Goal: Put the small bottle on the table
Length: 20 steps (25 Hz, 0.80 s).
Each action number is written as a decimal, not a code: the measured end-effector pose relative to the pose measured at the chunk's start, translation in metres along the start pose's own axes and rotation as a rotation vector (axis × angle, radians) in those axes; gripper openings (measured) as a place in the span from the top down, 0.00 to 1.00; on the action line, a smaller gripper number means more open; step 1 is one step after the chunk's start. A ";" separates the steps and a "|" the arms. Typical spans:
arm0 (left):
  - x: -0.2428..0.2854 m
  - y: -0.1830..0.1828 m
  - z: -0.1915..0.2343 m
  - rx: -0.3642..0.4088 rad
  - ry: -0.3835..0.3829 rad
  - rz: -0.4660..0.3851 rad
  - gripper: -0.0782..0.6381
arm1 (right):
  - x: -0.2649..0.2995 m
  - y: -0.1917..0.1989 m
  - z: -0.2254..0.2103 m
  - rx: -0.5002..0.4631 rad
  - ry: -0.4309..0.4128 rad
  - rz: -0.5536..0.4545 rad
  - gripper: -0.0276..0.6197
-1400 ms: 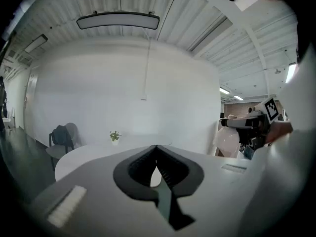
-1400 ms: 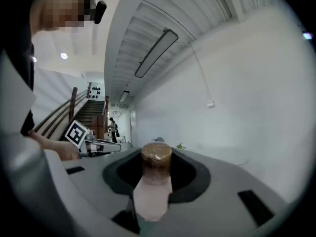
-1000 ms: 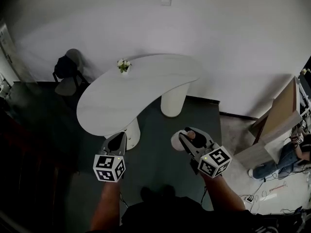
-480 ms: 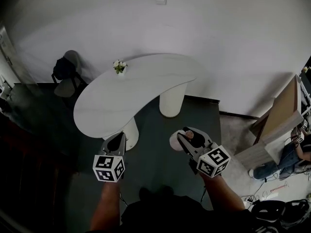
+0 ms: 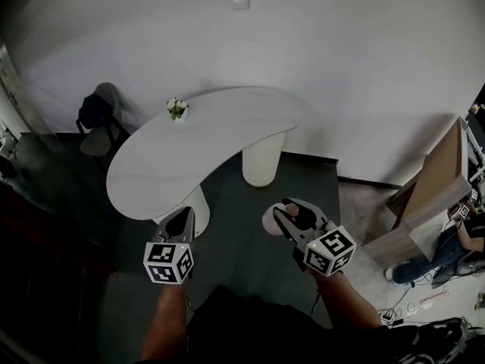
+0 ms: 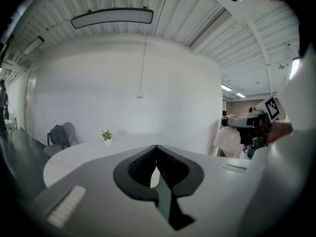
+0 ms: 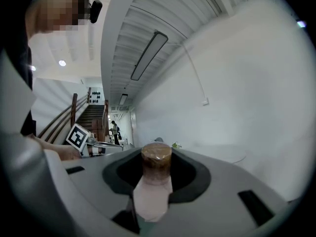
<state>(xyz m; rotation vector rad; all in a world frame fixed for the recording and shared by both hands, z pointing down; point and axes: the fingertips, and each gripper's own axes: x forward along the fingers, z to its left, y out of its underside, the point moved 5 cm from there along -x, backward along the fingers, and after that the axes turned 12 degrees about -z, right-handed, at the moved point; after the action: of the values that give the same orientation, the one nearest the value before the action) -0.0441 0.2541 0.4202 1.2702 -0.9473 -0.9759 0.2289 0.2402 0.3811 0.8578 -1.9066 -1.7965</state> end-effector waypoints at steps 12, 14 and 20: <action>0.075 0.009 0.025 -0.003 0.045 0.007 0.87 | 0.043 0.007 -0.047 -0.009 0.036 0.025 0.74; 0.089 0.011 0.037 0.004 0.052 0.007 0.87 | 0.057 0.011 -0.054 -0.009 0.044 0.027 0.74; 0.140 0.015 0.083 0.011 0.070 0.011 0.87 | 0.118 0.016 -0.079 -0.010 0.048 0.015 0.74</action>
<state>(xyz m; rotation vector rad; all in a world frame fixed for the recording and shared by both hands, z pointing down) -0.0783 0.0965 0.4451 1.2986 -0.9058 -0.9128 0.1905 0.1030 0.3902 0.8731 -1.8674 -1.7591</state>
